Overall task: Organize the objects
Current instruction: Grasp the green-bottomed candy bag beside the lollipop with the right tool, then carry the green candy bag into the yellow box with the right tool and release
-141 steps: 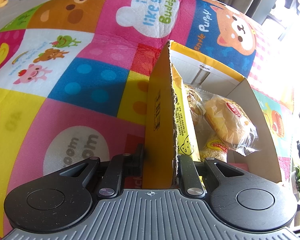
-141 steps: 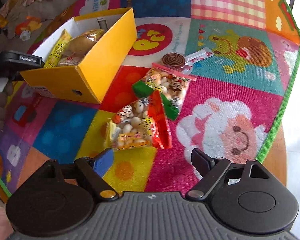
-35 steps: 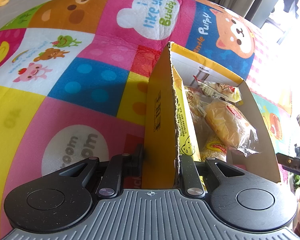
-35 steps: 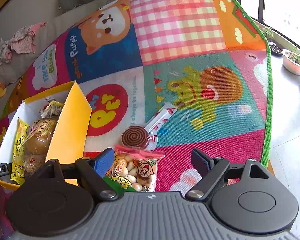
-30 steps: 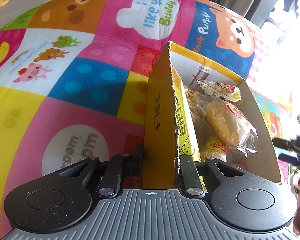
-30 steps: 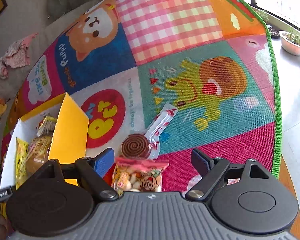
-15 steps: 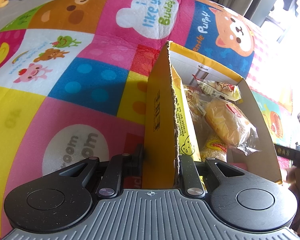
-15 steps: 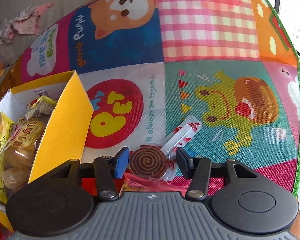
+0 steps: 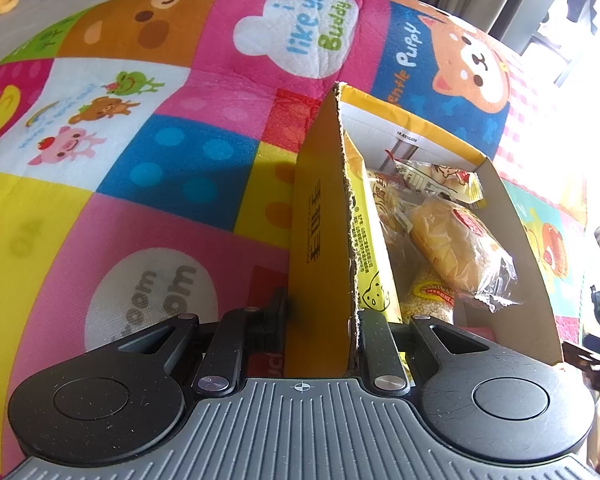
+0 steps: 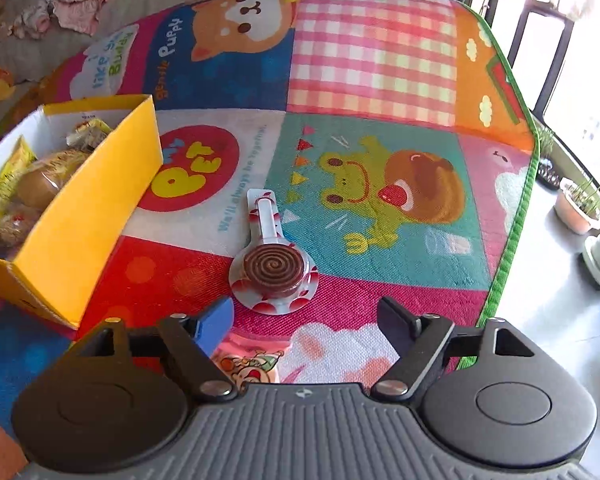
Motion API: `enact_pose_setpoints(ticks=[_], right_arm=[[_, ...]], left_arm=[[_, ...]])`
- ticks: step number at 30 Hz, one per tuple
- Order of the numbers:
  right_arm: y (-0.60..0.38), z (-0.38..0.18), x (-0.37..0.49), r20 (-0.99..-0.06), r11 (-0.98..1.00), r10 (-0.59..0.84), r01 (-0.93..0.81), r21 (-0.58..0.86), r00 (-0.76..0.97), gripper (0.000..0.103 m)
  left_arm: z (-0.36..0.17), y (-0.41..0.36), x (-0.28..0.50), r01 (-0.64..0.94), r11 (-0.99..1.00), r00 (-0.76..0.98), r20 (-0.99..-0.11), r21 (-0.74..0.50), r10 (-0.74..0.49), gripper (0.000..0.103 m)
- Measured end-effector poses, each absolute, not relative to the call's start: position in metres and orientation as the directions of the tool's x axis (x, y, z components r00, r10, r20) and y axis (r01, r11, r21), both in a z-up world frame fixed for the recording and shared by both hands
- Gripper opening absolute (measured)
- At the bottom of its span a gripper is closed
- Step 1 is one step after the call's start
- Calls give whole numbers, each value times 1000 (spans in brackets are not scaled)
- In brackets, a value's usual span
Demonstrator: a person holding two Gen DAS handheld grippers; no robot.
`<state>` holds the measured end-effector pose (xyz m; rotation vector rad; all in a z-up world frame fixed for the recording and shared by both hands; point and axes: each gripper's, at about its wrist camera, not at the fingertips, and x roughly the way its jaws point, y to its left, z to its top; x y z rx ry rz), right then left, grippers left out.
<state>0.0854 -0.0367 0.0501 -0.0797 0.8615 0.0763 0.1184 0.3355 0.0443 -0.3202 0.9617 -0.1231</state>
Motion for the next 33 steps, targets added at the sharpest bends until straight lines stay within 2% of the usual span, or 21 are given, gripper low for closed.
enact_pose_setpoints(ticks=[6, 11, 15, 17, 18, 19, 20, 27, 30, 33], right_arm=[[-49, 61, 69, -779, 980, 186, -51, 194, 599, 91], [-17, 43, 58, -807, 987, 153, -130, 95, 570, 91], [-9, 30, 59, -825, 990, 133, -115, 83, 550, 90], [-3, 30, 56, -825, 991, 101, -127, 35, 556, 79], [-1, 30, 55, -823, 991, 89, -135, 16, 562, 77], [-1, 31, 53, -821, 990, 93, -143, 14, 563, 71], [-2, 33, 52, -822, 989, 99, -146, 20, 561, 69], [-9, 52, 43, -807, 989, 133, -134, 68, 575, 66], [-8, 79, 38, -759, 977, 210, -167, 134, 616, 66], [0, 107, 34, -701, 965, 252, -222, 137, 667, 66]], left_arm=[[44, 335, 118, -39, 946, 570, -785, -321, -243, 20], [44, 335, 118, -38, 946, 570, -785, -322, -244, 20], [44, 335, 118, -38, 946, 569, -785, -321, -243, 20], [44, 335, 118, -38, 946, 570, -785, -321, -243, 20], [44, 335, 118, -38, 946, 570, -785, -321, -243, 20], [44, 335, 118, -39, 946, 570, -785, -321, -243, 20], [44, 335, 118, -39, 946, 570, -785, -321, -243, 20], [44, 335, 118, -39, 946, 569, -785, -321, -243, 20], [44, 336, 118, -40, 946, 570, -785, -322, -243, 20], [44, 336, 118, -41, 946, 569, -785, -323, -243, 20]])
